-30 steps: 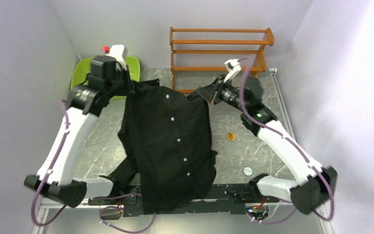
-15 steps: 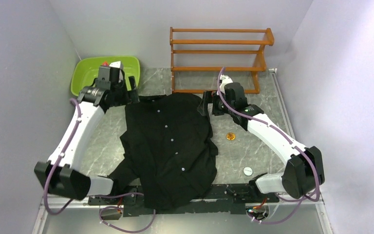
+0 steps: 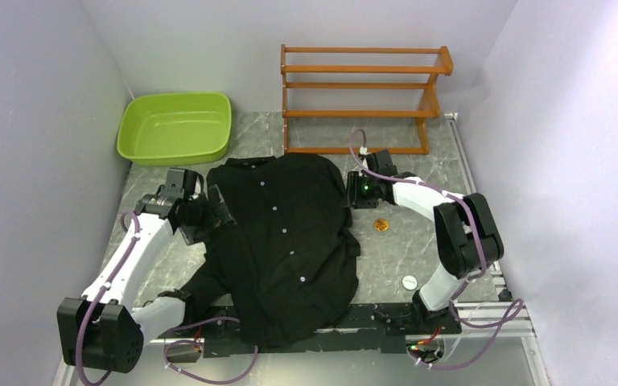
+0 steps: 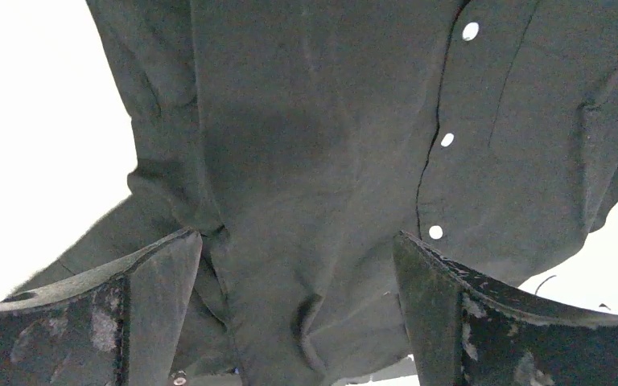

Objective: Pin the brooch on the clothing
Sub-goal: Flatten out the clothes at the center of the board.

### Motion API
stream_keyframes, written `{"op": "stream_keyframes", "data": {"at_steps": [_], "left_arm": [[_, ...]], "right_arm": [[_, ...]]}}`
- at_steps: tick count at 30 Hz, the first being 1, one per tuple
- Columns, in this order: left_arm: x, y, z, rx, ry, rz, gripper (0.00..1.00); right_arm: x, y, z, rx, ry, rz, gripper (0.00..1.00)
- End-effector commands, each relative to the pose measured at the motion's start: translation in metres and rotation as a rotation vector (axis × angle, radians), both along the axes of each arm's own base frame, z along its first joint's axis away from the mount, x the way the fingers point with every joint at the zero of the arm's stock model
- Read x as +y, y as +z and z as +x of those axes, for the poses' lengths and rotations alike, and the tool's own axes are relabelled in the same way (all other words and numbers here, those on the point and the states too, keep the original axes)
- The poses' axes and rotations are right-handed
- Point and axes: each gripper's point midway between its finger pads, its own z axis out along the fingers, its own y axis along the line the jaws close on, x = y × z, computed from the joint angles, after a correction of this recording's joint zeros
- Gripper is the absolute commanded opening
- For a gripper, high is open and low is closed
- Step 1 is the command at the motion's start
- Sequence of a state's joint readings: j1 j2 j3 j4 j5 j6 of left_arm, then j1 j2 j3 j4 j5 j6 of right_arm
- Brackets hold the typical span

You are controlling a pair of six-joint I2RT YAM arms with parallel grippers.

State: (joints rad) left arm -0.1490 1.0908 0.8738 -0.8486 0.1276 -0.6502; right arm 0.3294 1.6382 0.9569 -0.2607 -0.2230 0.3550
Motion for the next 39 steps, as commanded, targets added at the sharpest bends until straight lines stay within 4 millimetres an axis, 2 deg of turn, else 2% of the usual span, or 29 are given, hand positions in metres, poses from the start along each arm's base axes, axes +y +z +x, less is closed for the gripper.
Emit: {"op": "stream_keyframes", "data": {"at_steps": [1,3,5,8,13,15,17,18,23,25,28,32,36,39], "left_arm": [[-0.007,0.004,-0.002,-0.019,0.06,-0.086,0.94],[-0.011,0.009,0.003,-0.051,0.041,-0.108,0.93],[-0.012,0.014,0.008,-0.082,0.027,-0.112,0.93],[-0.012,0.02,0.015,-0.111,0.016,-0.104,0.93],[-0.011,0.023,0.026,-0.129,-0.006,-0.087,0.93],[-0.013,0.023,0.029,-0.133,-0.022,-0.093,0.93],[-0.021,0.023,0.031,-0.14,-0.059,-0.131,0.92],[-0.026,0.024,0.031,-0.147,-0.08,-0.156,0.91],[-0.048,0.033,0.033,-0.205,-0.181,-0.263,0.88],[-0.052,0.036,0.032,-0.227,-0.198,-0.284,0.88],[-0.055,0.036,0.031,-0.233,-0.21,-0.301,0.88],[-0.056,0.032,0.028,-0.22,-0.216,-0.308,0.88],[-0.055,0.031,0.025,-0.218,-0.217,-0.299,0.88],[-0.055,0.031,0.024,-0.224,-0.219,-0.295,0.88]], "right_arm": [[0.011,0.004,0.018,-0.01,0.002,0.098,0.37],[0.004,0.001,0.018,0.003,-0.022,0.144,0.12],[-0.007,0.002,0.018,0.002,-0.061,0.182,0.0],[-0.034,0.006,0.014,-0.004,-0.153,0.235,0.0],[-0.08,-0.001,-0.005,0.023,-0.323,0.325,0.0],[-0.087,0.001,-0.012,0.0,-0.324,0.325,0.0],[-0.083,0.005,-0.018,-0.009,-0.281,0.323,0.0],[-0.079,0.007,-0.021,0.0,-0.258,0.339,0.02],[-0.069,0.012,-0.037,-0.003,-0.182,0.323,0.39],[-0.06,0.014,-0.041,-0.004,-0.146,0.317,0.48],[-0.046,0.003,-0.049,0.053,-0.106,0.326,0.53],[-0.047,-0.02,-0.052,0.132,-0.149,0.309,0.6],[-0.066,-0.036,-0.052,0.18,-0.251,0.234,0.66],[-0.088,-0.034,-0.048,0.138,-0.343,0.162,0.74]]}}
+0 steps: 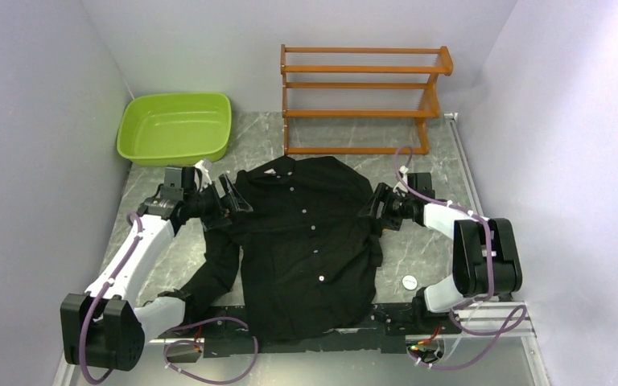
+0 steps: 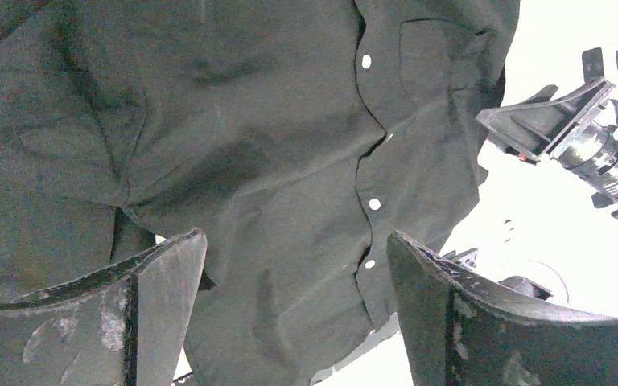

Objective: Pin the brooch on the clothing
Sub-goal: Flatten out the clothes at the center of the board.

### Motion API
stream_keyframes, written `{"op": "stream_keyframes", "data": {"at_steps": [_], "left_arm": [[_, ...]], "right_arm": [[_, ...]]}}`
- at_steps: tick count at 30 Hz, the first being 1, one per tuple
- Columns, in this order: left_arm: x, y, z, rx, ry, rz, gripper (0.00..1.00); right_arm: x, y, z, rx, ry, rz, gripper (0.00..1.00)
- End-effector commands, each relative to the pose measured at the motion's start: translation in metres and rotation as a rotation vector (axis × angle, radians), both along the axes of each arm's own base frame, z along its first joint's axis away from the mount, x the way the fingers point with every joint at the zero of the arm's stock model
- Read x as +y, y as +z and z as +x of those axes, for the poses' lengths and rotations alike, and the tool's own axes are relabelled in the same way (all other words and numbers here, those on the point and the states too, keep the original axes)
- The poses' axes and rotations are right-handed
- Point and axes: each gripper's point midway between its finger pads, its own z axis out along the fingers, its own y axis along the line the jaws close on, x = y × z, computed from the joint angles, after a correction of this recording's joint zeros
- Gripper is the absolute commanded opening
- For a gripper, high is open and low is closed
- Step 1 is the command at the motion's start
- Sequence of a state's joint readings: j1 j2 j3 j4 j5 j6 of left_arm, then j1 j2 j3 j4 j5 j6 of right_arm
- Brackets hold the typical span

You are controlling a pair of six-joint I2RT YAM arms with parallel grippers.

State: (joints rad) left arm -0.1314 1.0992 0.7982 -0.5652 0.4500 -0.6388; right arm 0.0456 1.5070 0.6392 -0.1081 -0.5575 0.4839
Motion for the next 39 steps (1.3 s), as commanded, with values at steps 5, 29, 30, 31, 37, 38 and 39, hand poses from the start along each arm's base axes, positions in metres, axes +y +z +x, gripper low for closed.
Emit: {"op": "stream_keyframes", "data": {"at_steps": [5,29,30,31,37,38,39], "left_arm": [[-0.004,0.012,0.0,-0.065,-0.038,-0.008,0.89],[0.057,-0.005,0.086,-0.046,0.152,0.237,0.92],[0.059,-0.007,0.095,-0.045,0.154,0.236,0.92],[0.058,-0.008,0.103,-0.054,0.136,0.22,0.92],[0.054,-0.035,0.147,-0.112,0.063,0.176,0.92],[0.058,-0.043,0.153,-0.113,0.065,0.143,0.92],[0.053,-0.047,0.156,-0.121,0.044,0.107,0.91]], "right_arm": [[-0.078,-0.002,0.004,-0.001,-0.301,-0.264,0.82],[-0.009,0.097,0.087,-0.338,0.016,-0.161,0.97],[-0.003,0.098,0.097,-0.334,0.043,-0.149,0.96],[0.002,0.097,0.105,-0.317,0.063,-0.134,0.94],[0.037,0.081,0.138,-0.282,0.17,-0.113,0.9],[0.044,0.077,0.142,-0.271,0.189,-0.101,0.9],[0.053,0.072,0.144,-0.256,0.214,-0.082,0.88]]}}
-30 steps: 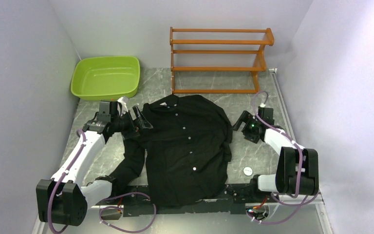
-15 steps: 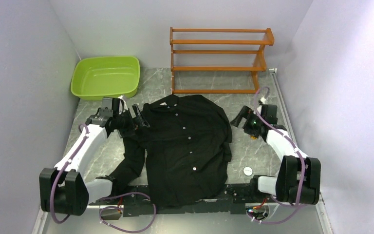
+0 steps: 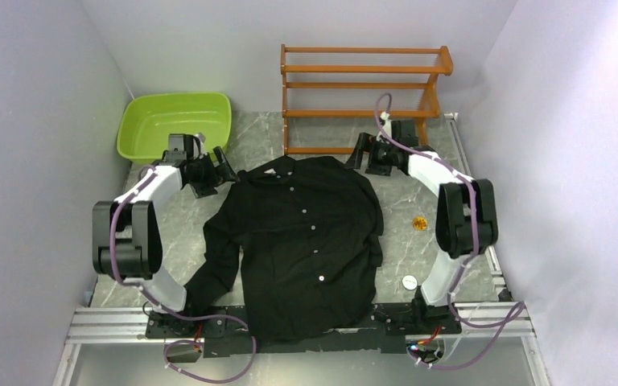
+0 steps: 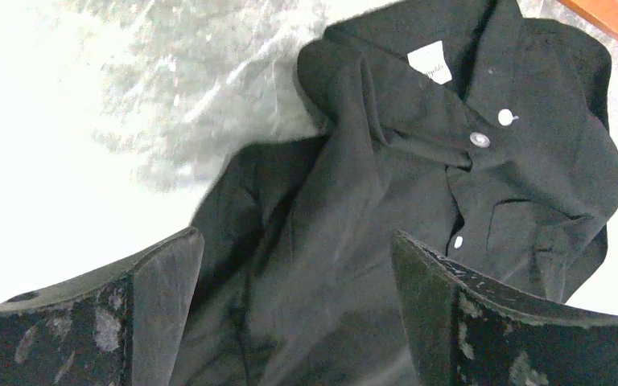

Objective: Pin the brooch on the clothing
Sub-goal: Flatten out the clothes at the center of the board.

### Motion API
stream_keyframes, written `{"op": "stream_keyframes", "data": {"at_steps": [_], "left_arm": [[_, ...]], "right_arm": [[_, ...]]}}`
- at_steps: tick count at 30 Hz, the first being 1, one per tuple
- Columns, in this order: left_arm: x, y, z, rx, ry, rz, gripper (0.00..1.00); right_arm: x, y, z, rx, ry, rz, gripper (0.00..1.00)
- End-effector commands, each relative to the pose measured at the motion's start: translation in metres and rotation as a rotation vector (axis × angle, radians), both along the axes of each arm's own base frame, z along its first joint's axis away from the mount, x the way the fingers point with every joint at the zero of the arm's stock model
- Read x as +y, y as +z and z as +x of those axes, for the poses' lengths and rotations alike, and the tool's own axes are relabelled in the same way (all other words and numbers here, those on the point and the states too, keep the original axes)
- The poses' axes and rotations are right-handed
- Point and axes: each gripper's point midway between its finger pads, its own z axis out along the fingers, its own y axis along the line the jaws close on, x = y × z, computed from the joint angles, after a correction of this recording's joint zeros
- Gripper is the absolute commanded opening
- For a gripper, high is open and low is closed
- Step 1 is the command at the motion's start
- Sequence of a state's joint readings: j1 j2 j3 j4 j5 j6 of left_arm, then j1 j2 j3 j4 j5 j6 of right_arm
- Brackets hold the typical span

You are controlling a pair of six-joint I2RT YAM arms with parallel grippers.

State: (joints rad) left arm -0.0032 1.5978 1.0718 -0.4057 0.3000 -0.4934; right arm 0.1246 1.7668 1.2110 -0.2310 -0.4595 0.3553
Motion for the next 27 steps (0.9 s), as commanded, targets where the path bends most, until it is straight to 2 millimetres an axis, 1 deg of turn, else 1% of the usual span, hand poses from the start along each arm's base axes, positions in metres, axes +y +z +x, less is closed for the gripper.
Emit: {"op": "stream_keyframes", "data": {"at_steps": [1,3,5,7,8,9,10,11,12,13,14,15,16,18,19,21,22,23,24,25,26,27], "left_arm": [[-0.014,-0.004,0.033,-0.119,-0.109,-0.121,0.9],[-0.023,-0.012,0.038,-0.119,-0.148,-0.174,0.87],[-0.027,-0.02,0.041,-0.109,-0.16,-0.202,0.83],[-0.03,-0.027,0.043,-0.107,-0.16,-0.225,0.74],[-0.032,-0.03,0.043,-0.099,-0.158,-0.238,0.66],[-0.034,-0.031,0.043,-0.094,-0.16,-0.25,0.54],[-0.035,-0.03,0.043,-0.098,-0.163,-0.263,0.43],[-0.036,-0.029,0.044,-0.104,-0.162,-0.27,0.33],[-0.035,-0.026,0.043,-0.108,-0.161,-0.267,0.24],[-0.035,-0.021,0.041,-0.115,-0.163,-0.261,0.18],[-0.035,-0.015,0.038,-0.118,-0.167,-0.253,0.11],[-0.034,-0.009,0.031,-0.108,-0.168,-0.24,0.06],[-0.035,0.007,0.025,-0.137,-0.18,-0.219,0.04],[-0.038,0.028,0.01,-0.169,-0.201,-0.192,0.03],[-0.045,0.038,-0.001,-0.178,-0.224,-0.177,0.03],[-0.056,0.051,-0.025,-0.175,-0.256,-0.15,0.03],[-0.06,0.055,-0.04,-0.166,-0.263,-0.14,0.03],[-0.066,0.056,-0.055,-0.151,-0.278,-0.133,0.03],[-0.072,0.056,-0.072,-0.137,-0.288,-0.122,0.03],[-0.075,0.053,-0.089,-0.107,-0.287,-0.111,0.03],[-0.076,0.047,-0.106,-0.065,-0.279,-0.1,0.03],[-0.075,0.042,-0.123,-0.02,-0.265,-0.091,0.03]], "right_arm": [[0.04,-0.007,0.009,0.026,0.136,0.041,0.87],[0.055,-0.015,0.007,0.042,0.173,0.053,0.86],[0.062,-0.024,0.0,0.064,0.19,0.053,0.81],[0.064,-0.03,-0.007,0.081,0.195,0.07,0.73],[0.065,-0.031,-0.011,0.085,0.202,0.078,0.66],[0.066,-0.031,-0.015,0.087,0.206,0.088,0.55],[0.068,-0.027,-0.019,0.083,0.219,0.11,0.42],[0.069,-0.022,-0.023,0.075,0.225,0.126,0.31],[0.071,-0.016,-0.028,0.063,0.235,0.143,0.16],[0.072,-0.009,-0.033,0.048,0.241,0.153,0.03],[0.07,-0.001,-0.039,0.035,0.239,0.156,0.0],[0.068,0.008,-0.045,0.017,0.235,0.155,0.0],[0.065,0.019,-0.053,-0.012,0.235,0.158,0.0],[0.059,0.038,-0.073,-0.061,0.217,0.164,0.0],[0.056,0.046,-0.087,-0.084,0.206,0.169,0.0],[0.044,0.053,-0.113,-0.12,0.171,0.156,0.0],[0.037,0.053,-0.127,-0.127,0.146,0.137,0.0],[0.027,0.041,-0.144,-0.105,0.111,0.11,0.0],[0.018,0.037,-0.157,-0.099,0.08,0.089,0.0],[0.01,0.028,-0.173,-0.069,0.048,0.072,0.0],[0.004,0.028,-0.187,-0.067,0.024,0.068,0.0],[0.0,0.022,-0.201,-0.039,0.013,0.064,0.0]]}}
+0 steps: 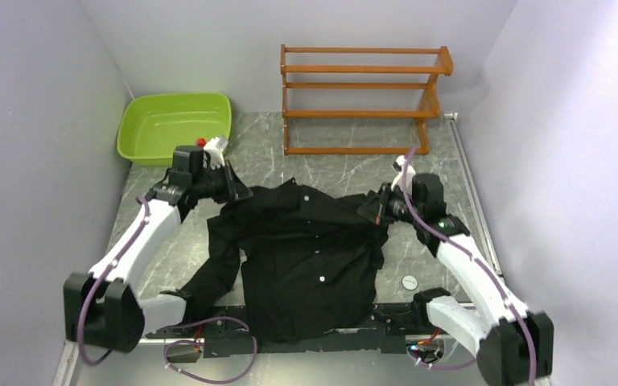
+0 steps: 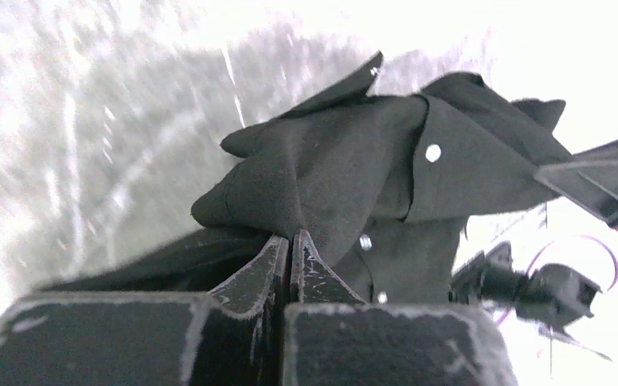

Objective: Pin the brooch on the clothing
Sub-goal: Flatten out the clothes at the center of the board.

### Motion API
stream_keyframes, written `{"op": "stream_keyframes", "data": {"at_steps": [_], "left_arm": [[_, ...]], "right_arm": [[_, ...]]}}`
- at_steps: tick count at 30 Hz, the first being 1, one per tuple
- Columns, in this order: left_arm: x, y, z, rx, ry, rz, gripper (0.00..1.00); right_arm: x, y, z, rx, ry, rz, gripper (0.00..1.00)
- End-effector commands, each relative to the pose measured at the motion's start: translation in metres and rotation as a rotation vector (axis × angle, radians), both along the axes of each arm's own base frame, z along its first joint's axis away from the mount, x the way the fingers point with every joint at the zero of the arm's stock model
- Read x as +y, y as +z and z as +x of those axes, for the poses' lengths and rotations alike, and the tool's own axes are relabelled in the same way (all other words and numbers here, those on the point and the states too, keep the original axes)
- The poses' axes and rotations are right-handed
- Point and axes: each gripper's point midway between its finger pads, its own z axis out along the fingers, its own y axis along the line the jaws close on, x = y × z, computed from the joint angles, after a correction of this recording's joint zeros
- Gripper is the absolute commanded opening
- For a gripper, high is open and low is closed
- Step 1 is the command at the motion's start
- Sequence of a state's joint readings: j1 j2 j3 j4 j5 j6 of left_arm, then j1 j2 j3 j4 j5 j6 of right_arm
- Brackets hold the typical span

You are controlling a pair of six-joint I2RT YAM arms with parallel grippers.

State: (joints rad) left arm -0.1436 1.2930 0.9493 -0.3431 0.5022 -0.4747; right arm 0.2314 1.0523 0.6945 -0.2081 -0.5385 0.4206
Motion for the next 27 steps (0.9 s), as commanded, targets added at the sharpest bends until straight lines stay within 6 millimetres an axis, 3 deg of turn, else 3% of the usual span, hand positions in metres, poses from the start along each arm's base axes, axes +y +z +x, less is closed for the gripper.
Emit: {"op": "stream_keyframes", "data": {"at_steps": [1,2,3,5,6,7,8,10,18,22,27], "left_arm": [[0.006,-0.042,-0.084,0.26,0.039,0.105,0.03],[0.011,-0.045,-0.095,0.292,0.064,0.12,0.06],[0.018,-0.046,-0.104,0.311,0.098,0.14,0.17],[0.028,-0.036,-0.11,0.292,0.149,0.16,0.66],[0.033,-0.03,-0.108,0.264,0.179,0.171,0.8],[0.036,-0.024,-0.104,0.229,0.204,0.172,0.92],[0.038,-0.018,-0.099,0.188,0.213,0.173,0.94],[0.042,-0.013,-0.089,0.159,0.229,0.198,0.94],[0.032,-0.043,-0.041,0.266,0.07,0.29,0.94],[0.006,-0.048,-0.031,0.258,-0.09,0.209,0.92],[-0.026,-0.067,-0.038,0.329,-0.217,0.109,0.88]], "right_arm": [[-0.03,-0.04,-0.054,0.158,-0.131,-0.071,0.05],[-0.035,-0.04,-0.061,0.165,-0.156,-0.076,0.21],[-0.034,-0.034,-0.065,0.151,-0.162,-0.052,0.39],[-0.038,-0.015,-0.059,0.09,-0.215,-0.027,0.67],[-0.041,-0.005,-0.052,0.051,-0.247,-0.021,0.8],[-0.045,0.002,-0.046,0.02,-0.273,-0.028,0.9],[-0.049,0.006,-0.039,-0.003,-0.298,-0.043,0.98],[-0.052,0.012,-0.025,-0.027,-0.307,-0.084,1.0],[-0.046,-0.004,0.027,0.041,-0.214,-0.234,0.96],[-0.031,-0.022,0.029,0.126,-0.11,-0.231,0.91],[-0.016,-0.06,0.015,0.251,-0.02,-0.206,0.83]]}}
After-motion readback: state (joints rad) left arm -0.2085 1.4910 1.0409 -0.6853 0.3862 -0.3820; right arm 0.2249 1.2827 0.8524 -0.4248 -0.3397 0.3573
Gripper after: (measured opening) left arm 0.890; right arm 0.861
